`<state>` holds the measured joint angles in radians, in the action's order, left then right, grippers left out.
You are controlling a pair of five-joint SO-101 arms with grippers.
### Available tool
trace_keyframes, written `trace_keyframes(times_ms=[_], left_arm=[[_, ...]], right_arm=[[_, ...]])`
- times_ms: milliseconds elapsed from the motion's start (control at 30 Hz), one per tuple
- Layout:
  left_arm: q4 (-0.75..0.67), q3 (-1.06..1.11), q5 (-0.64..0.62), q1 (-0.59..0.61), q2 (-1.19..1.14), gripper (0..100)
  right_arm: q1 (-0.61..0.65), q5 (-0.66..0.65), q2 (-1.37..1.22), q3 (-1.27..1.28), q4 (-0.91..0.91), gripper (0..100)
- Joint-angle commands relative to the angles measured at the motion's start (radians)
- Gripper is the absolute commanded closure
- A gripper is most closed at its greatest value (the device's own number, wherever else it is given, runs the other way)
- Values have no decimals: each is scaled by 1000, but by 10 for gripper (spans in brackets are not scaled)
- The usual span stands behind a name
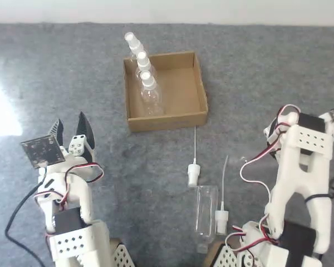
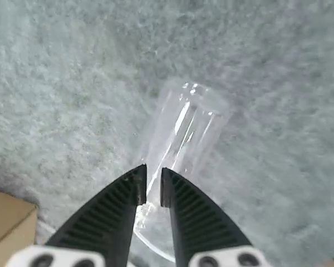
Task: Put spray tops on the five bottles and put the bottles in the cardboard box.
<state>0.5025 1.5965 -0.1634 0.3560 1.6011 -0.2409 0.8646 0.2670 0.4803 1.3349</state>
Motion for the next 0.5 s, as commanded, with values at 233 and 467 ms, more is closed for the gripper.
trace_keyframes(times_ms=[233,467], left_arm=[[-28,-13,12,6,-6,819],[-28,-13,12,6,-6,819]], right_arm=[[-7,-210,56,-212,197,993],[-5,-634,56,-209,197,993]])
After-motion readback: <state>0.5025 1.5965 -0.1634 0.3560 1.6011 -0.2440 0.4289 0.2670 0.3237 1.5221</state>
